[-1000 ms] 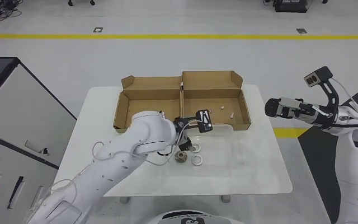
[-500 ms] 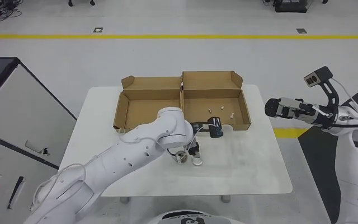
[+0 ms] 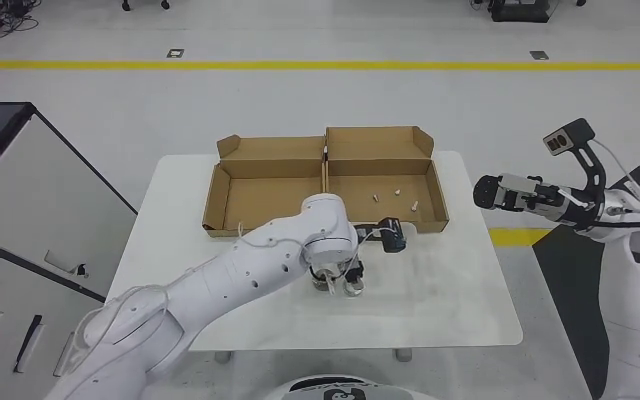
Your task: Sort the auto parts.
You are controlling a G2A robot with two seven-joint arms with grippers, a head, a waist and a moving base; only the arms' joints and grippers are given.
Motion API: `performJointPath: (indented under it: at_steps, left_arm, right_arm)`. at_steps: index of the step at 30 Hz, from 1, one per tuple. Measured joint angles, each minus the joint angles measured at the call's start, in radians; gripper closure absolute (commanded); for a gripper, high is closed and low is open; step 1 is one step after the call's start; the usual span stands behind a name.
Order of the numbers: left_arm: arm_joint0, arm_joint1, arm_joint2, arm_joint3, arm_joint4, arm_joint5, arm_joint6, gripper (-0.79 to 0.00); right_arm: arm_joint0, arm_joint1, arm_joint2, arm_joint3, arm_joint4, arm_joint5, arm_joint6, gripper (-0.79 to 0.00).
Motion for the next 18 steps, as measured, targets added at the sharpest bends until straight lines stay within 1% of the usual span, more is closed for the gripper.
performJointPath:
  at_steps: [18]
  left_arm:
    - [-0.001, 0.000, 0.002, -0.001, 0.010, -0.002, 0.002, -0.785]
  right_arm:
    - [0.000, 0.000, 0.000, 0.000, 0.000, 0.000, 0.000, -0.785]
